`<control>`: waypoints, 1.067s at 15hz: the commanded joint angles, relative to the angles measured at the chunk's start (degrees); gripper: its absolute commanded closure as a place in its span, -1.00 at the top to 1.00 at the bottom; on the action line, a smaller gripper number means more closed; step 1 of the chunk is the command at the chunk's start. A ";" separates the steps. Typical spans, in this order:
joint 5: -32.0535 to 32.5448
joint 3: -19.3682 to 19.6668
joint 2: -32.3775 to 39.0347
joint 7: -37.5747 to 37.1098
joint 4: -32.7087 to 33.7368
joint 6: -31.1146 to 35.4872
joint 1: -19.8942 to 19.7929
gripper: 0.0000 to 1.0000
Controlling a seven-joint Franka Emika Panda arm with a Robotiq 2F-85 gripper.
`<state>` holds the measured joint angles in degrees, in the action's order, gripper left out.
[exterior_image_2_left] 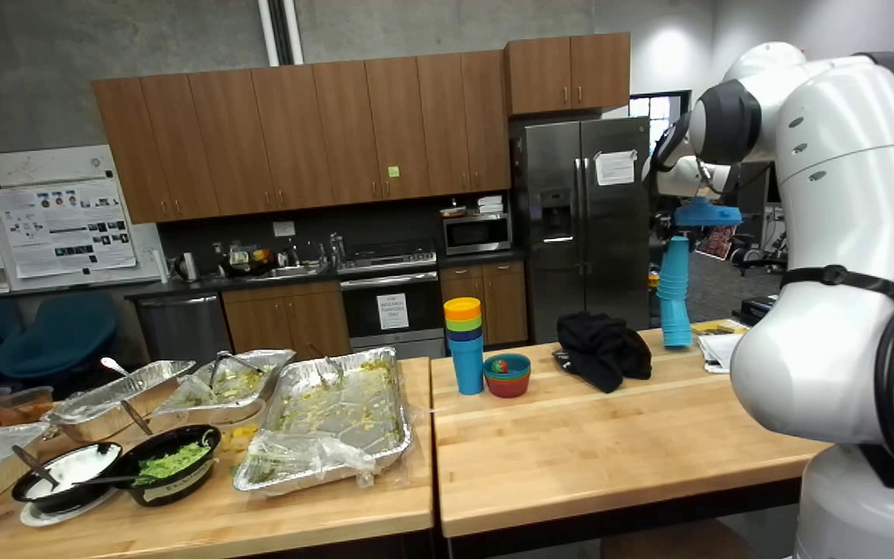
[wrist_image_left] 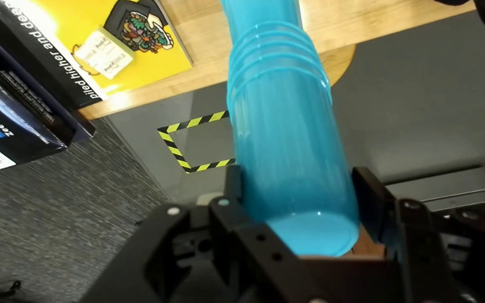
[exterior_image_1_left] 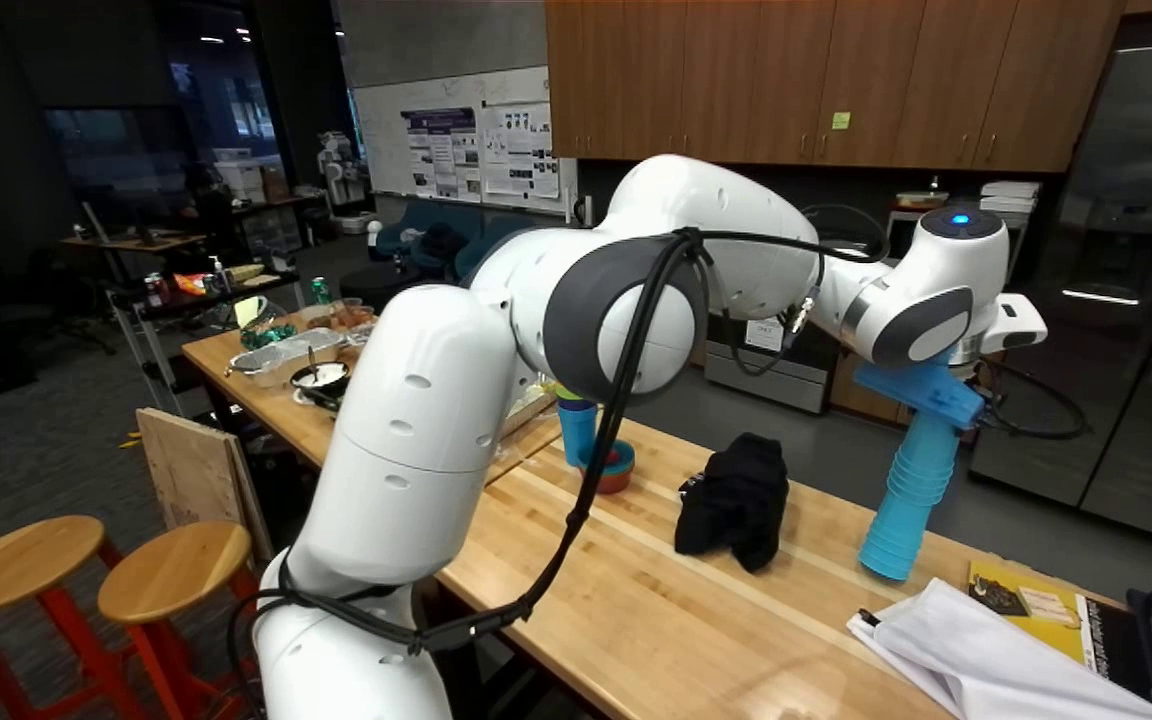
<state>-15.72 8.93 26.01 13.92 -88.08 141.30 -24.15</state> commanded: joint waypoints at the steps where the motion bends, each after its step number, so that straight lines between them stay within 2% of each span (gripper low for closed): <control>1: -0.72 -0.57 -1.95 0.24 -2.71 0.75 -0.81 -0.21; 5: 2.12 0.95 -4.02 -0.90 -5.36 0.52 0.28 -0.21; 10: 7.46 2.17 -7.75 -0.27 -8.99 -4.35 1.06 -0.21; 16: 6.56 1.81 -9.87 -0.34 -11.32 -6.32 1.44 -0.21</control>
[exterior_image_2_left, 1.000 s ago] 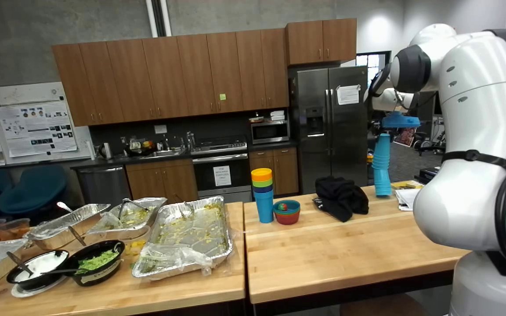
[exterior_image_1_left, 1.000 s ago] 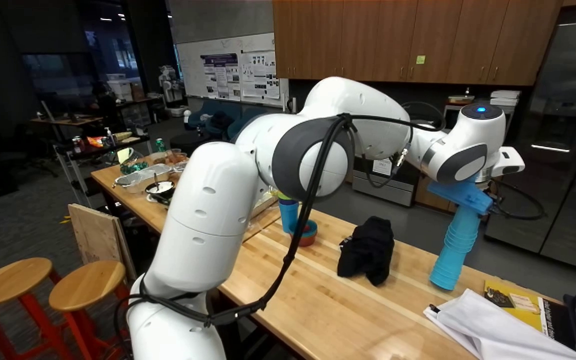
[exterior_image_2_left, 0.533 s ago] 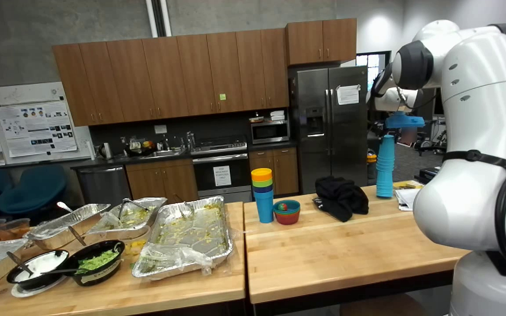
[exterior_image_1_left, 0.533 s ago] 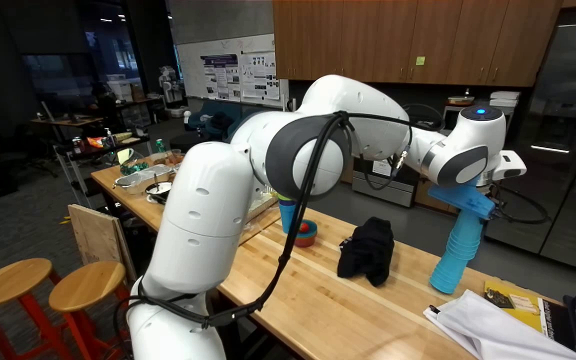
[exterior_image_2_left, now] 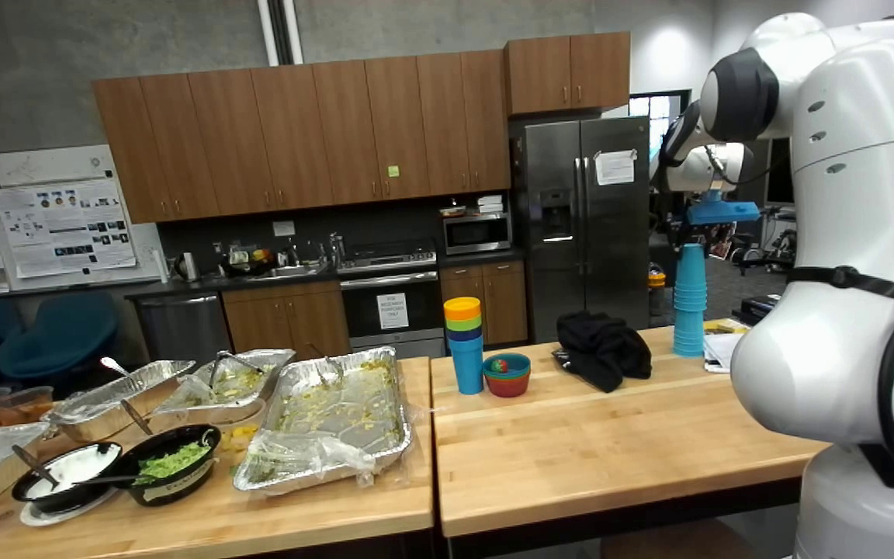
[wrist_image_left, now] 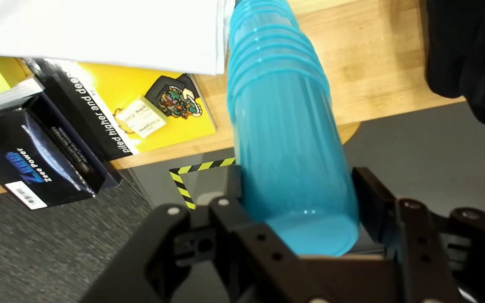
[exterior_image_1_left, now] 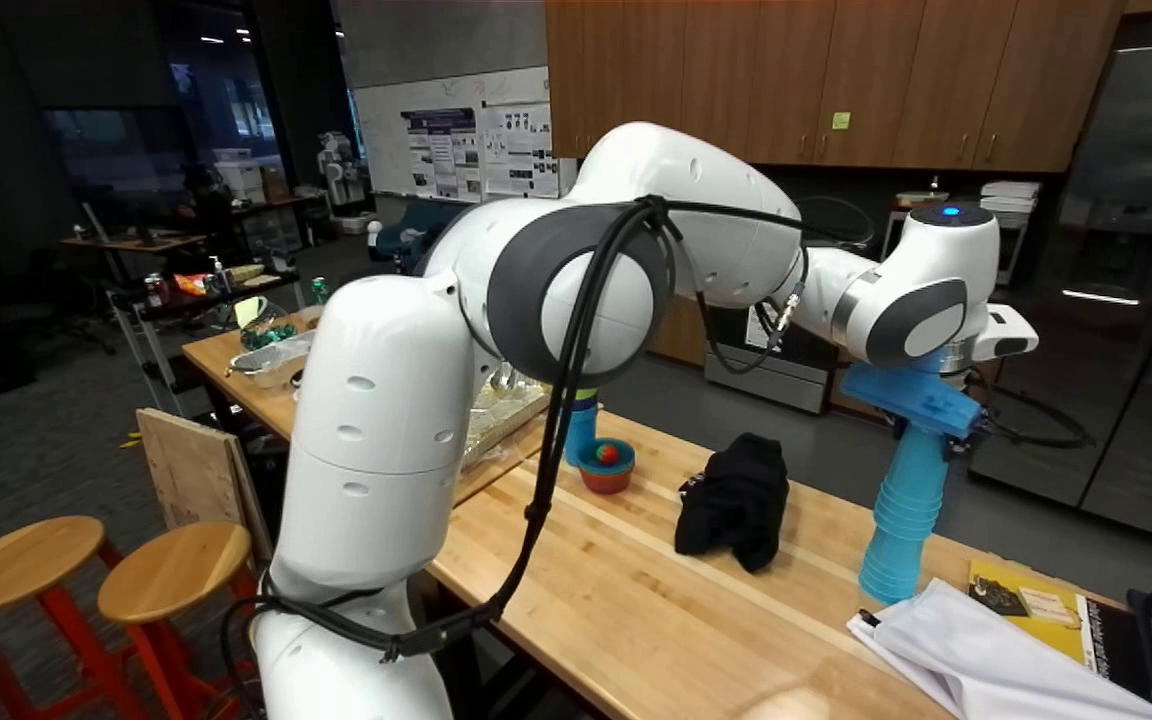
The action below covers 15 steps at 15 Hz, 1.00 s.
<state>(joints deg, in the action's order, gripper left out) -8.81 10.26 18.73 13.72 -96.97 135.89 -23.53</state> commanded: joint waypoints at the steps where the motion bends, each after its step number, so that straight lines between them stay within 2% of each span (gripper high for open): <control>1: -0.80 0.37 -2.68 0.00 -2.89 -0.71 0.88 -0.21; 4: -0.43 0.54 -0.50 -0.19 -3.03 3.98 1.35 -0.21; 6: 0.48 0.46 1.38 0.86 -2.22 4.69 1.42 -0.21; 10: 0.31 -0.33 2.78 1.41 -2.55 4.98 1.57 -0.21; 12: 0.02 -0.98 2.53 2.39 -2.46 2.66 1.49 -0.21; 15: 0.60 -0.79 1.01 1.23 -4.73 3.25 2.39 -0.21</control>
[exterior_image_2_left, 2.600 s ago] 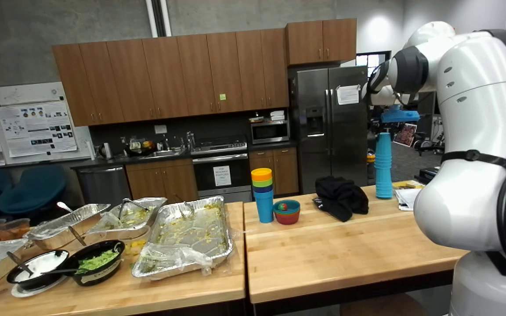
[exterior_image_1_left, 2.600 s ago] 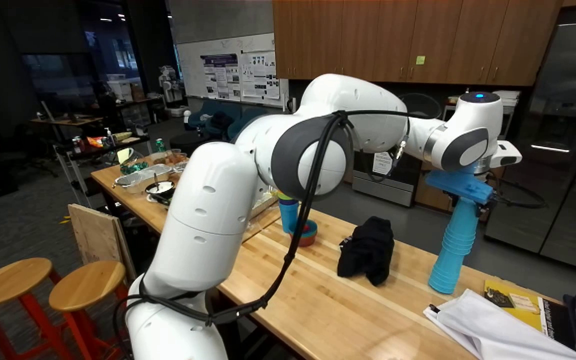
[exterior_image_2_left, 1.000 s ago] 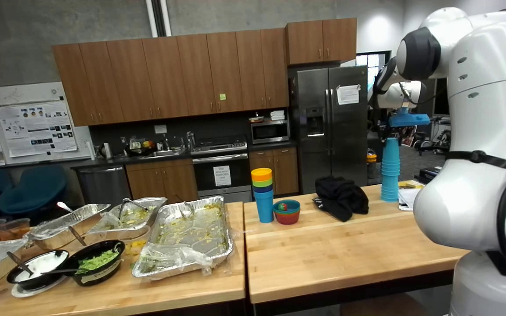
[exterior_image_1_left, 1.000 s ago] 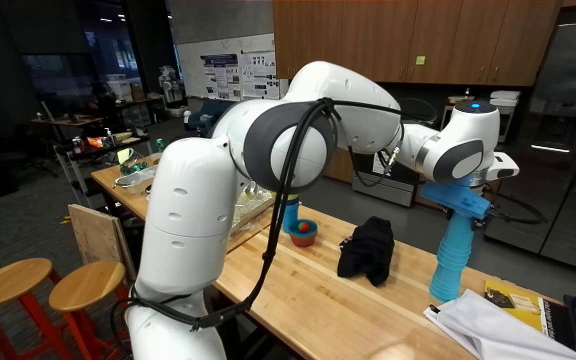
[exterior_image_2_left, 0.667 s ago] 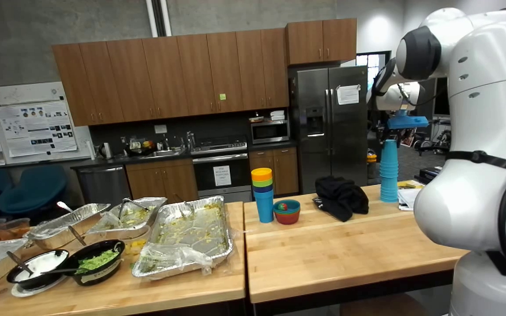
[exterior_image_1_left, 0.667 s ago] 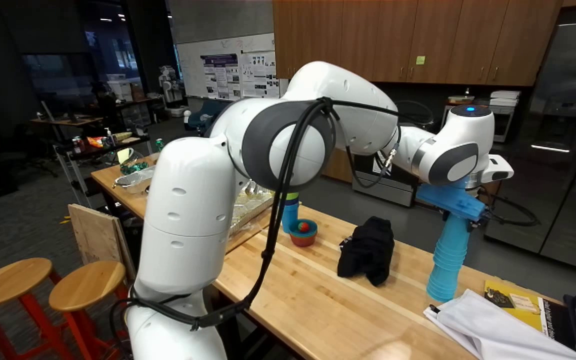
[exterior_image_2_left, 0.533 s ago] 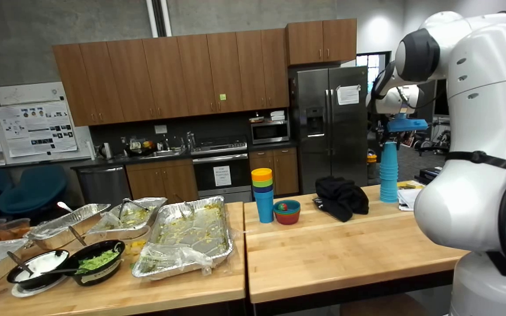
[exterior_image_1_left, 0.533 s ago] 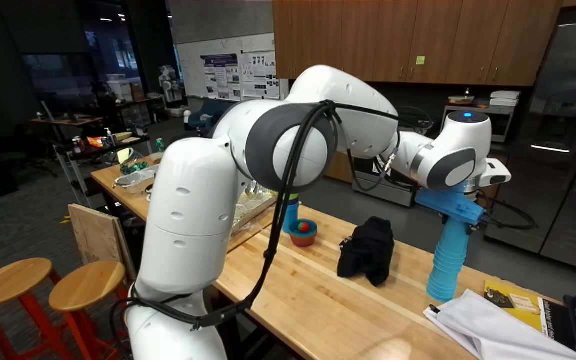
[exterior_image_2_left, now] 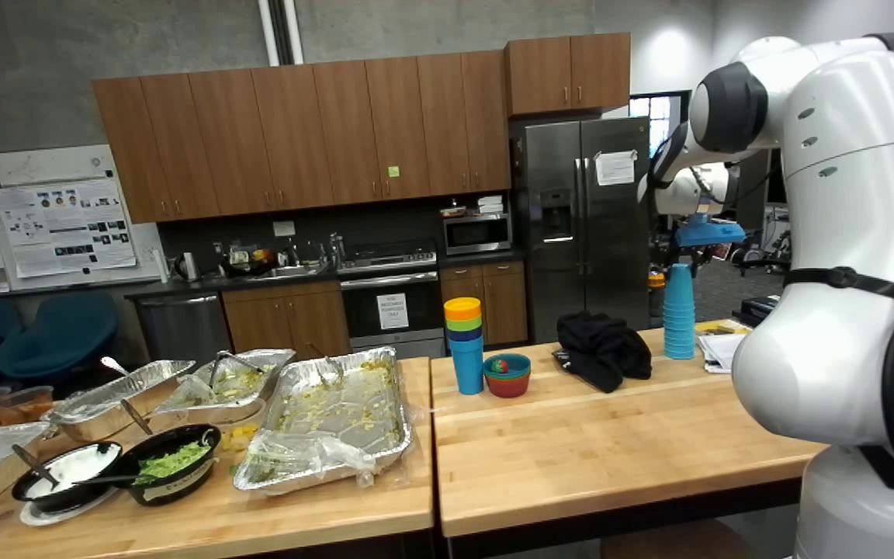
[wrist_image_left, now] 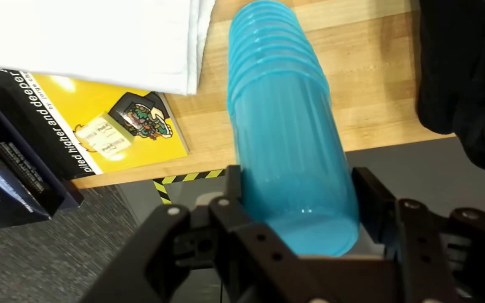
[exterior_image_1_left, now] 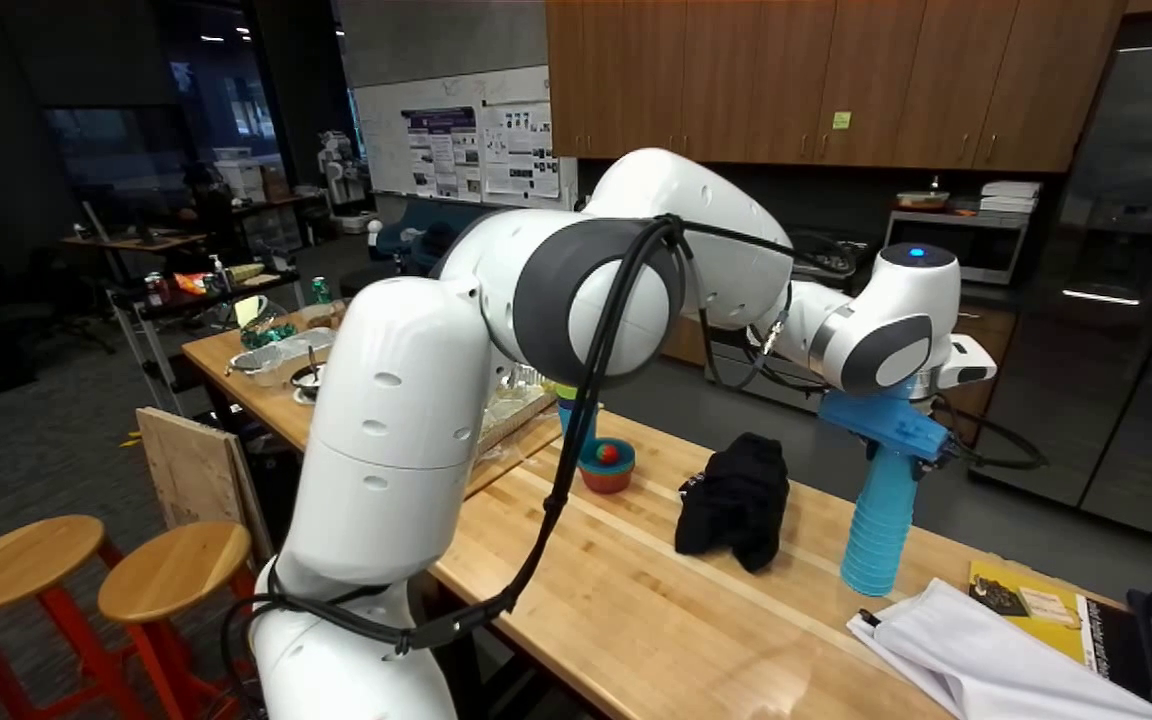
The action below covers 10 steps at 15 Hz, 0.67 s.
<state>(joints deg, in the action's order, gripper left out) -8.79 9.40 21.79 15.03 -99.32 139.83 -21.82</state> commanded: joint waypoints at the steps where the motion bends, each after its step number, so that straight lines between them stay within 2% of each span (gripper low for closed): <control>1: 0.80 0.19 -2.79 -0.72 -3.64 -0.22 1.15 -0.21; 5: 1.78 0.59 -7.26 -4.16 -11.90 2.60 3.46 -0.21; 10: 2.40 0.84 -13.89 -8.52 -24.95 11.24 6.66 -0.21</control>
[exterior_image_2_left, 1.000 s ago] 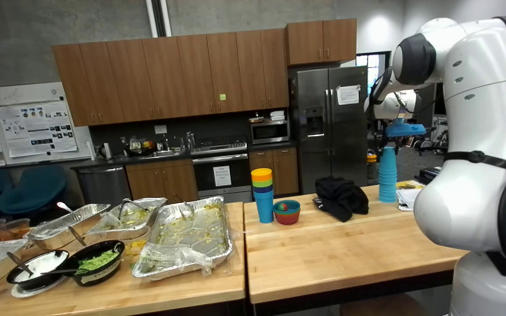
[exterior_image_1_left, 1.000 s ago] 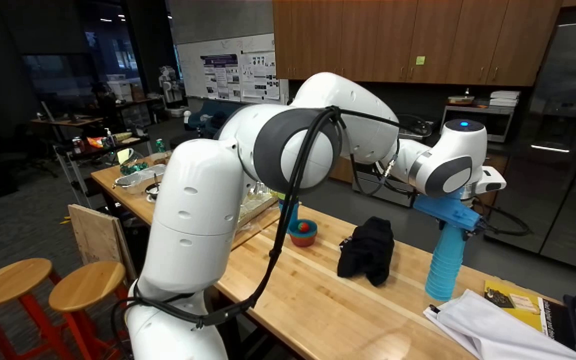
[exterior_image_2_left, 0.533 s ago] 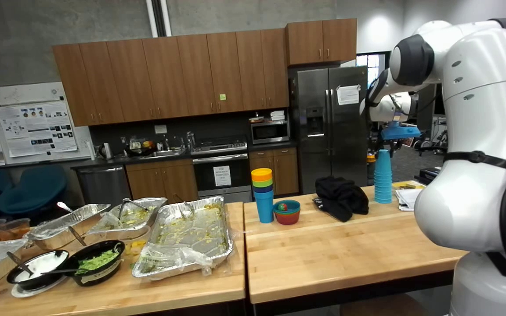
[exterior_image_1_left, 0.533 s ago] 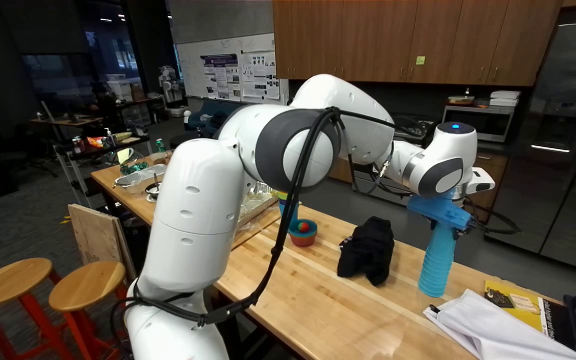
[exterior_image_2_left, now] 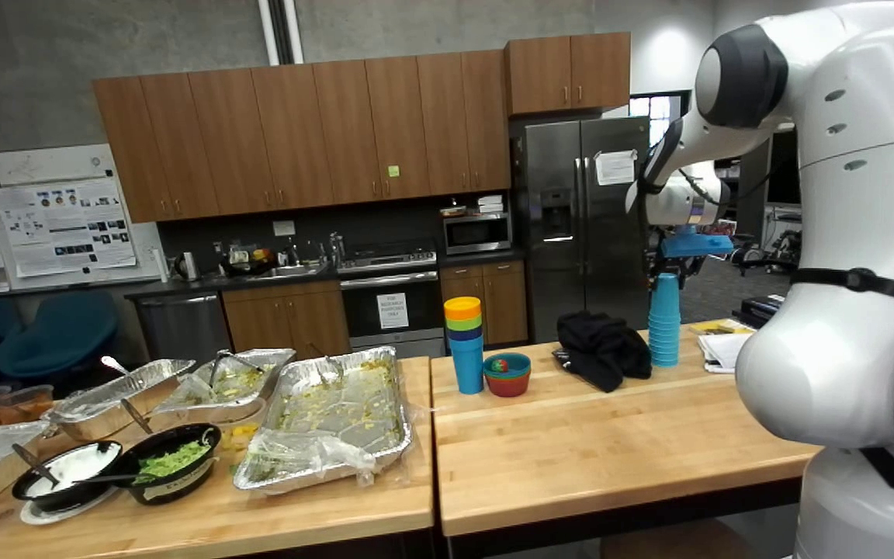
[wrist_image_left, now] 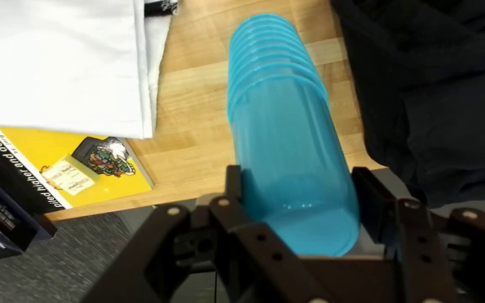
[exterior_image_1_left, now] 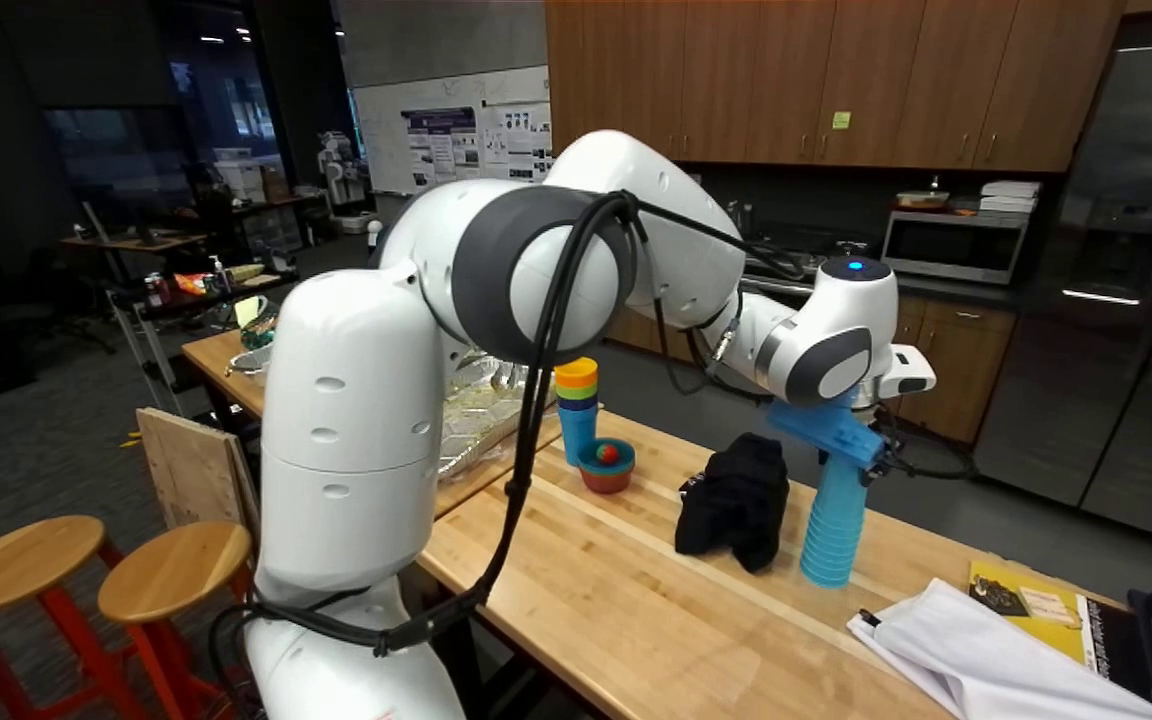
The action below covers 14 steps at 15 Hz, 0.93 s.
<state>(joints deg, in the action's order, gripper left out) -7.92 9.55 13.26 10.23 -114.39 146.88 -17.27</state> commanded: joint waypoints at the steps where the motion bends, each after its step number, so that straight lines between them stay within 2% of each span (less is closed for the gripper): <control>1: 1.97 0.83 -6.58 -4.64 -11.98 5.60 2.59 -0.21; 4: 4.86 1.50 -9.81 -8.32 -17.61 9.45 3.63 -0.21; 8: 13.35 2.58 -13.45 -15.57 -23.61 14.09 3.92 -0.21; 14: 21.93 1.24 -16.73 -23.46 -27.14 15.11 2.72 -0.21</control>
<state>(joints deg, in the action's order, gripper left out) 10.76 10.91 -2.19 -10.18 -138.38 162.18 -14.11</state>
